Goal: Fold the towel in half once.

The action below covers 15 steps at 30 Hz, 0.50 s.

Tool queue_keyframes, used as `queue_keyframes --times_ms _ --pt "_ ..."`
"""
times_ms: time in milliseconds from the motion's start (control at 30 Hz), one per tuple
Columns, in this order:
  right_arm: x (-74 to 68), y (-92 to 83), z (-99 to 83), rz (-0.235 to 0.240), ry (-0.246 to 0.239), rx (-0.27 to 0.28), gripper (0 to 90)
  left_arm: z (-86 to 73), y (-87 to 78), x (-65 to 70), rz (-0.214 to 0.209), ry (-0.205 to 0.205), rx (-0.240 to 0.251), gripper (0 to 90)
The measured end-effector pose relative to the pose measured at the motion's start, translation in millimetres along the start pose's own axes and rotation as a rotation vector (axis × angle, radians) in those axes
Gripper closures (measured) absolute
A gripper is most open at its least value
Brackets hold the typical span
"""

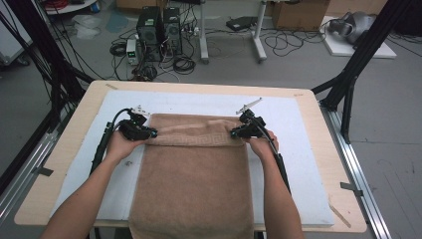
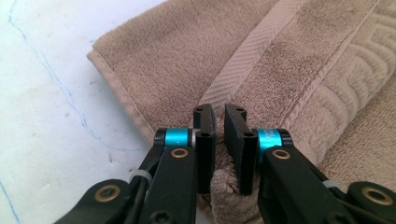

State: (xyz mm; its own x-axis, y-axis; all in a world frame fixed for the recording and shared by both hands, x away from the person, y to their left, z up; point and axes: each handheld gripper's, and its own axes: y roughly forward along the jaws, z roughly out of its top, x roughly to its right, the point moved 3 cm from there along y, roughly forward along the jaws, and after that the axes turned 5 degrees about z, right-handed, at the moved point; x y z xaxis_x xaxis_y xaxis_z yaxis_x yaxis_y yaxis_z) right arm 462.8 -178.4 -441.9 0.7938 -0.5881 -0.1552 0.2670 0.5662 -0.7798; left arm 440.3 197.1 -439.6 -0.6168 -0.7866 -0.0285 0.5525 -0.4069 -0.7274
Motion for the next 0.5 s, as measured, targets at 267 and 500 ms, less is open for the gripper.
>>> queue_keyframes --times_ms 267,500 --pt "-3.3 -19.9 1.7 0.029 -0.016 0.062 82.1 6.0 -19.0 1.7 -0.037 -0.015 0.088 84.2" --pt "-12.8 -46.2 -9.7 0.095 -0.024 0.161 82.2 10.7 -47.1 12.9 -0.058 0.018 0.196 84.2"
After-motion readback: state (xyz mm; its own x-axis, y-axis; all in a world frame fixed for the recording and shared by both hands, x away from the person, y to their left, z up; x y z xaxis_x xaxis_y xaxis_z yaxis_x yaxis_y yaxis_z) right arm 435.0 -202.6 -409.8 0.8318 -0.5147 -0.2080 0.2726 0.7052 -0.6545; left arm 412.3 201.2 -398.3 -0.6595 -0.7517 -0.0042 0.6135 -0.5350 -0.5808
